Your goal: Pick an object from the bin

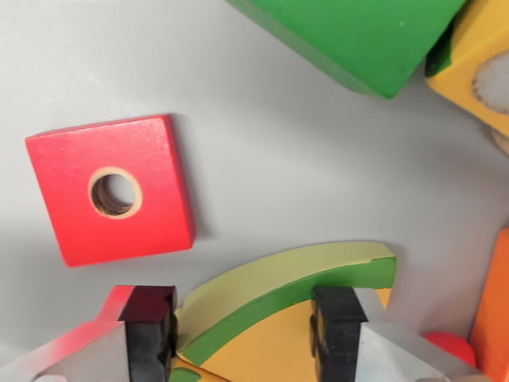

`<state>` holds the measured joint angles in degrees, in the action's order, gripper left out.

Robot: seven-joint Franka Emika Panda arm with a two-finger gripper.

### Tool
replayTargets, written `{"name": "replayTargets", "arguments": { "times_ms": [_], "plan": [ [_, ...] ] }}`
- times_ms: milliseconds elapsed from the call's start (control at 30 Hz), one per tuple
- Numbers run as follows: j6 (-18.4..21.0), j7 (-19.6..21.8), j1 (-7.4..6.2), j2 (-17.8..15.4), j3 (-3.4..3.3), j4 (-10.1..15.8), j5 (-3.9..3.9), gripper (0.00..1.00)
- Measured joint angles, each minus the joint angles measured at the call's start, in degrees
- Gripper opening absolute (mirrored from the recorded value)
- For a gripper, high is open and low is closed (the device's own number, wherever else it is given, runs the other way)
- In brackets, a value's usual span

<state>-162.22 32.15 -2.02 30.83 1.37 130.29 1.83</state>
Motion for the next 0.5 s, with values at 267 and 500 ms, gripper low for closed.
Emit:
{"name": "replayTargets", "arguments": {
  "times_ms": [267, 500],
  "plan": [
    [0.21, 0.00, 0.00, -0.50, 0.02, 0.06, 0.00, 0.00],
    [1.32, 0.00, 0.02, -1.84, 0.02, 0.54, -0.01, 0.00]
  ]
}}
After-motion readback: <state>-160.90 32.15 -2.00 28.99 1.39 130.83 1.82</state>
